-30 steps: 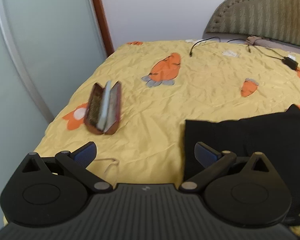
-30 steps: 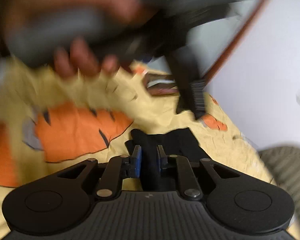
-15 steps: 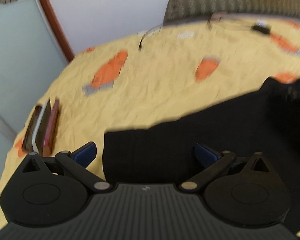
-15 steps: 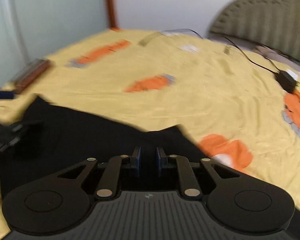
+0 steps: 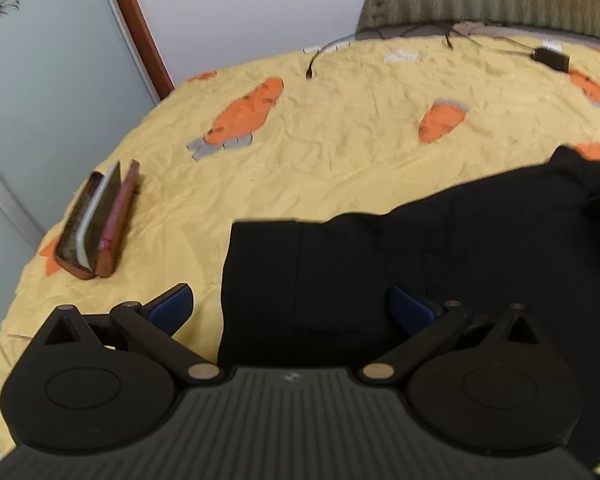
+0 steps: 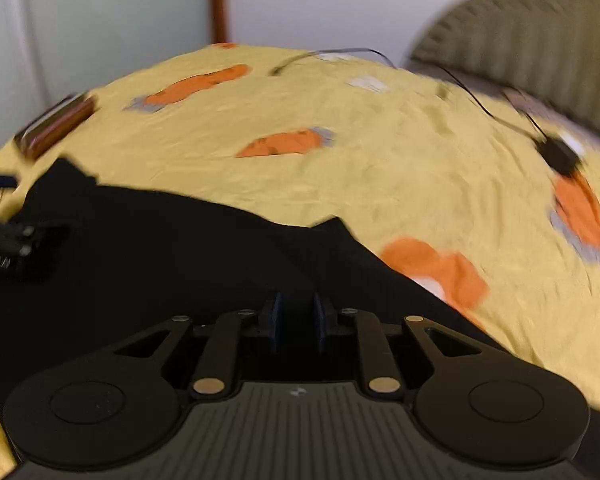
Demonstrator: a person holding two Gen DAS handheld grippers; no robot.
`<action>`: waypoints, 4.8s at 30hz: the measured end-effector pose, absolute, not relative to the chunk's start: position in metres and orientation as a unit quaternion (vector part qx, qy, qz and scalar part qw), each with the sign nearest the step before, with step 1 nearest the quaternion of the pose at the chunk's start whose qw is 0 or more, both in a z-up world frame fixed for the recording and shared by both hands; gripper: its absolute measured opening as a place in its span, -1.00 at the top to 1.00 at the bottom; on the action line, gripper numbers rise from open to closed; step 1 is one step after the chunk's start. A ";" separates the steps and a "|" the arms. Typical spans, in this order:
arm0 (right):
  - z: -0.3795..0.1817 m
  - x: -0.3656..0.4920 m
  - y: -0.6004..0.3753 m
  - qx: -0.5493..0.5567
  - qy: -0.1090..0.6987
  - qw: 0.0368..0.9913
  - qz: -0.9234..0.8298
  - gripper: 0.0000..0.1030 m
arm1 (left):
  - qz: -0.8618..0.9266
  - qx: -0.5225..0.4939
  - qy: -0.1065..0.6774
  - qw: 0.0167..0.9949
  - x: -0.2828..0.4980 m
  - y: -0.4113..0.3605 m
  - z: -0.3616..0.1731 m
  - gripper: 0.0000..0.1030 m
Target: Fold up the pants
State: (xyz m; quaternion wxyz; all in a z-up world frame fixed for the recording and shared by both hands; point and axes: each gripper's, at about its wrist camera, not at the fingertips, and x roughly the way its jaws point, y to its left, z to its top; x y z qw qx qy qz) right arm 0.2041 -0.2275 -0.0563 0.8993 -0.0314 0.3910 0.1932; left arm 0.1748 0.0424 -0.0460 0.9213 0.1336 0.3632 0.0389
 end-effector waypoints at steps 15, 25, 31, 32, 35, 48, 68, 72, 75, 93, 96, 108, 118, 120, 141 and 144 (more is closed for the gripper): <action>-0.054 0.058 -0.321 -0.118 0.392 0.892 0.195 0.13 | -0.083 0.212 0.351 0.908 0.094 -0.061 -0.066 -1.00; -0.054 0.063 -0.320 -0.089 0.373 0.906 0.182 0.12 | -0.102 0.202 0.338 0.914 0.093 -0.112 -0.051 -1.00; -0.066 0.048 -0.335 -0.084 0.372 0.908 0.175 -0.29 | -0.112 0.235 0.343 0.903 0.080 -0.121 -0.073 -1.00; -0.067 0.047 -0.340 -0.074 0.373 0.908 0.175 -0.31 | -0.112 0.219 0.353 0.903 0.082 -0.116 -0.073 -1.00; -0.061 0.046 -0.344 -0.055 0.372 0.912 0.162 -0.32 | -0.102 0.192 0.375 0.901 0.087 -0.110 -0.068 -1.00; -0.054 -0.002 -0.415 0.018 0.348 0.933 0.086 -0.54 | -0.131 0.207 0.337 0.909 0.075 -0.185 -0.033 -1.00; -0.113 -0.094 -0.689 0.528 0.195 0.810 -0.165 -0.57 | -0.185 0.254 0.319 0.894 0.062 -0.281 -0.047 -1.00; -0.119 -0.082 -0.694 0.535 0.192 0.806 -0.166 -0.57 | -0.184 0.249 0.323 0.894 0.066 -0.281 -0.047 -1.00; -0.121 -0.078 -0.693 0.548 0.178 0.800 -0.169 -0.57 | -0.185 0.245 0.322 0.896 0.067 -0.282 -0.046 -1.00; -0.083 -0.033 -0.653 0.373 0.225 0.874 -0.217 0.85 | -0.125 0.207 0.336 0.910 0.094 -0.252 -0.039 -1.00; -0.059 -0.022 -0.626 0.289 0.228 0.906 -0.207 0.85 | -0.098 0.186 0.344 0.915 0.106 -0.230 -0.035 -1.00; -0.017 0.021 -0.485 0.104 0.231 0.965 -0.074 0.85 | -0.036 0.142 0.357 0.922 0.126 -0.165 -0.029 -1.00; -0.060 0.040 -0.327 -0.040 0.299 0.949 0.088 0.85 | -0.010 0.125 0.371 0.920 0.133 -0.137 -0.035 -1.00; -0.059 0.040 -0.320 -0.053 0.297 0.949 0.089 0.85 | -0.008 0.122 0.372 0.920 0.135 -0.133 -0.036 -1.00; -0.057 0.059 -0.307 -0.098 0.365 0.922 0.088 0.38 | -0.022 0.102 0.386 0.916 0.134 -0.095 -0.029 -1.00; -0.055 0.053 -0.296 -0.127 0.349 0.926 0.065 0.34 | -0.024 0.108 0.381 0.918 0.129 -0.082 -0.024 -1.00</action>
